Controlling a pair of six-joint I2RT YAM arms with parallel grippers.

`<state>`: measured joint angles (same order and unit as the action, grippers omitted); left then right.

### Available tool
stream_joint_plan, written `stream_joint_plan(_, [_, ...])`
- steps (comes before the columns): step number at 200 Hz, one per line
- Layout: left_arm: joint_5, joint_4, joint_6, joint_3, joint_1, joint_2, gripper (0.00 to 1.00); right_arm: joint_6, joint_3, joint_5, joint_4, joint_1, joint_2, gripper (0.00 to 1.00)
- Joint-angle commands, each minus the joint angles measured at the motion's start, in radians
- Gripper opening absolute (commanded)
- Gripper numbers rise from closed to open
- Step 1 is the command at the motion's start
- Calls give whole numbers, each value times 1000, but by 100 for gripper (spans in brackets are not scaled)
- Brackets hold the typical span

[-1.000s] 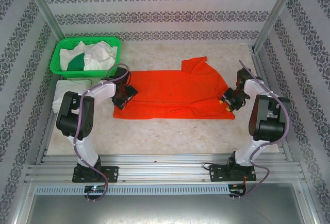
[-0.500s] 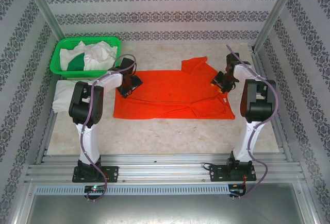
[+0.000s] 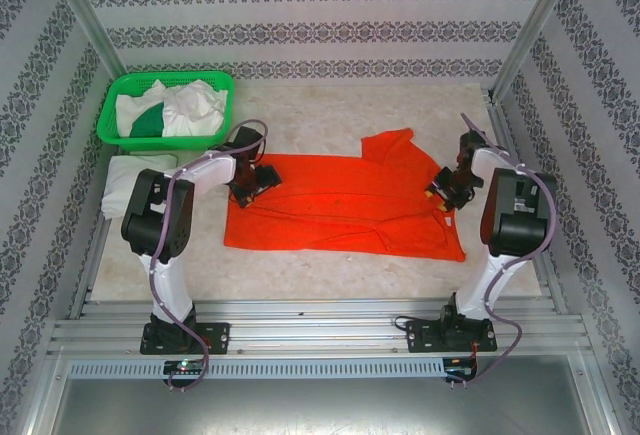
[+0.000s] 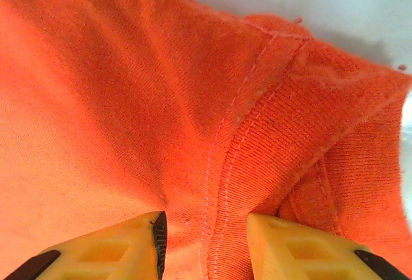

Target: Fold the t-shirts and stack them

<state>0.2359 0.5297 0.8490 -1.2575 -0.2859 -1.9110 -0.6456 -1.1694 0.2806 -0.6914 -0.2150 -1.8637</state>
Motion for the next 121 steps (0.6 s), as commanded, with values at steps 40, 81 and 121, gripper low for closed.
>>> stream_joint_plan(40, [-71,100,-35,-78,-42,23,100,26,-12,-18,-29,-40,123,43])
stream_joint_plan(81, [-265,196,112,-280,-21,-52,100,59,-200,-51,-46,13,80,49])
stream_joint_plan(121, [-394,436,234,-577,11,-248,89,42,-279,-32,-42,65,19,50])
